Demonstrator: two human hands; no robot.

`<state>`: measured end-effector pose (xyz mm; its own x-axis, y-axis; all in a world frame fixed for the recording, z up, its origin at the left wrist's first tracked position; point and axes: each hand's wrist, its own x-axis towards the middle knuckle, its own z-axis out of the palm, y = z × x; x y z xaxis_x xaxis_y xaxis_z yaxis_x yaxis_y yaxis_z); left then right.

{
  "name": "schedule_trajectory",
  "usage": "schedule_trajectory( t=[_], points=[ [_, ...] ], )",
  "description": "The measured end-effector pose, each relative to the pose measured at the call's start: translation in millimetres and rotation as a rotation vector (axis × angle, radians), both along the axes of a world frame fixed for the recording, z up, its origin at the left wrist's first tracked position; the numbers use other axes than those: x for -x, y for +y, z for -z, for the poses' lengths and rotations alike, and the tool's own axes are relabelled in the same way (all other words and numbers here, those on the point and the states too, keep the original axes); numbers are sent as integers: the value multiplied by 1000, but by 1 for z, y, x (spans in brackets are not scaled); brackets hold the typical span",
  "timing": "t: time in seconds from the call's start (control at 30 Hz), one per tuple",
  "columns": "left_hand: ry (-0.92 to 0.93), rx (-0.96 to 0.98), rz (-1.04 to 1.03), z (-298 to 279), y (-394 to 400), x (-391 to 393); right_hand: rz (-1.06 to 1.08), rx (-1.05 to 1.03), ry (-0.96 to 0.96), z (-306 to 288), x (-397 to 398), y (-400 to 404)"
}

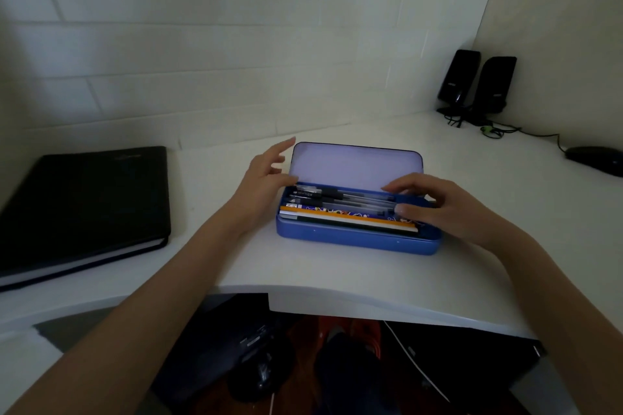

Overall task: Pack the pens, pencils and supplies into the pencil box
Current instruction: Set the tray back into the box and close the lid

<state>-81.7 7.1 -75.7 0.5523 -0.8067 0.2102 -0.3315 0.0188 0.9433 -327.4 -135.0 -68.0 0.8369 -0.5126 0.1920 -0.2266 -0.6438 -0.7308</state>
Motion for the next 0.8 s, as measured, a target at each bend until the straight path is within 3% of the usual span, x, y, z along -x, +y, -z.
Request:
schedule_trajectory(
  t=[0.2, 0.3, 0.4, 0.5, 0.6, 0.8],
  points=[
    [-47, 129, 78, -6, 14, 12, -6, 19, -32, -1, -3, 4],
    [-107, 92, 19, -9, 11, -1, 119, 80, -98, 1, -4, -3],
    [-264, -46, 87, -12, 3, -13, 249, 197, -168, 1, -4, -10],
    [-315, -138, 173, -11, 2, -21, 202, 176, -83, 5, -5, -11],
    [-242, -120, 220, -7, 8, -29, 167, 200, -47, 6, -7, -11],
    [-327, -128, 215, -6, 1, -32, 169, 284, -28, 4, -12, -9]
  ],
)
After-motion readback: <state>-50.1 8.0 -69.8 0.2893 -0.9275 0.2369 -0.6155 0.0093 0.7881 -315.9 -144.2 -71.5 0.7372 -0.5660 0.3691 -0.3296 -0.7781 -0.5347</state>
